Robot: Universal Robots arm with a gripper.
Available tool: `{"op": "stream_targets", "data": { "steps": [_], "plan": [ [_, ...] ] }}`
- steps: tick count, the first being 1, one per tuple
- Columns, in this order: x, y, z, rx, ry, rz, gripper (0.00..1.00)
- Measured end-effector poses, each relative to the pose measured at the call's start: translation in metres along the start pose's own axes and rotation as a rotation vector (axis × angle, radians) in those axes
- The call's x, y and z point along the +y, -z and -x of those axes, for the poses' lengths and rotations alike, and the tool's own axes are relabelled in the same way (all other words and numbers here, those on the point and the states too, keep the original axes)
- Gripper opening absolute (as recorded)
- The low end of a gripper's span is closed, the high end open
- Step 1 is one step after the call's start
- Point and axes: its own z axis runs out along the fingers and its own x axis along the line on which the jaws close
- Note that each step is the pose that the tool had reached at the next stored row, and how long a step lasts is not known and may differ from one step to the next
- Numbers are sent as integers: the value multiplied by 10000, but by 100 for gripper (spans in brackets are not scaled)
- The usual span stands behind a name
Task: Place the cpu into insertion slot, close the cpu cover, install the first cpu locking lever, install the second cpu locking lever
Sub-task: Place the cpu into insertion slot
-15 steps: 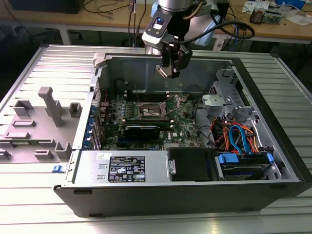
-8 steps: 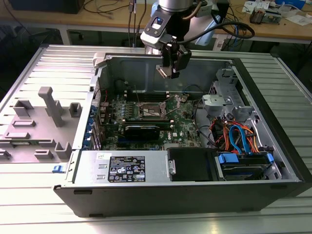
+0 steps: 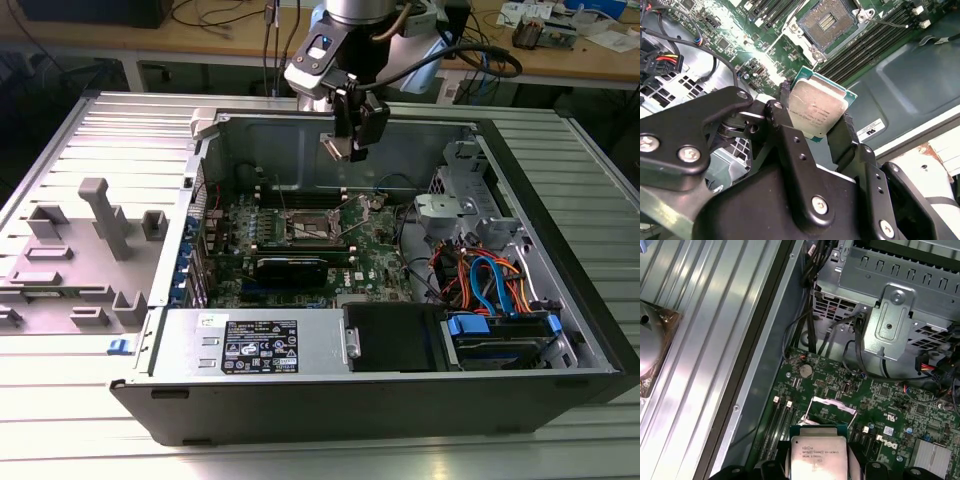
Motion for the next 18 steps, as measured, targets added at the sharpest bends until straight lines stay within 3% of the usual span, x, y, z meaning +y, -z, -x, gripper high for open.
{"op": "stream_targets", "data": {
  "steps": [18],
  "plan": [
    [0, -1, 0, -12, -150, 3, 54]
  ]
}}
